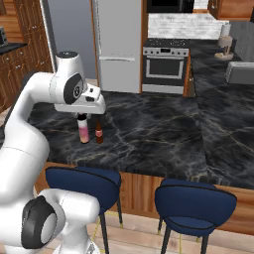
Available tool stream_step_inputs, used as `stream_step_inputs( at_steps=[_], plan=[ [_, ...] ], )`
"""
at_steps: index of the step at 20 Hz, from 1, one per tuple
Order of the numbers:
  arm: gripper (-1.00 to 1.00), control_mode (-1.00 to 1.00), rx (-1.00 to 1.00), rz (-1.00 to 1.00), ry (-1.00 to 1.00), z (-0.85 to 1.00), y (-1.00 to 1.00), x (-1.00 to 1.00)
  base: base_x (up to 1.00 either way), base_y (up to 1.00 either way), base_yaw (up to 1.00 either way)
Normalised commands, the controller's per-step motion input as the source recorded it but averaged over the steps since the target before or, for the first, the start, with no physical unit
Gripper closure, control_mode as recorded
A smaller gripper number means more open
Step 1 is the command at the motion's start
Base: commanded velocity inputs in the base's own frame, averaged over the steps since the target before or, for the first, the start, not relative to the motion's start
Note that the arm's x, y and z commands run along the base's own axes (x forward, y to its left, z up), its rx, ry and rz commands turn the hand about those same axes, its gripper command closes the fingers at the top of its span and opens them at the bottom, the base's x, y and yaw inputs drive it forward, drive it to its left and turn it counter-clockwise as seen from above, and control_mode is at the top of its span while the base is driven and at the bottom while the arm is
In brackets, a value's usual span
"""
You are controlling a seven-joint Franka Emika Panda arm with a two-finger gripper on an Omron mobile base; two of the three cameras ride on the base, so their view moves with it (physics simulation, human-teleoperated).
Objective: Place the large bottle from the dining counter next to the other large bottle outside the sink, and place the small bottle from the dining counter next to the other small bottle inside the sink.
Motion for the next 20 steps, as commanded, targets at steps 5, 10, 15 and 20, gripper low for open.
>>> stream_step_inputs(
  at_steps=[5,10,15,20],
  plan=[
    [-1.0,-1.0,0.0,-0.05,0.0,0.0,0.12,0.17,0.0,0.0,0.0],
    [-1.0,-1.0,0.0,0.0,0.05,0.0,0.28,0.08,0.0,0.0,0.0],
    [-1.0,-1.0,0.0,0.0,0.0,0.0,0.63,0.02,0.0,0.0,0.0],
    [-1.0,-1.0,0.0,-0.01,0.01,0.0,0.56,0.21,0.0,0.0,0.0]
  ],
)
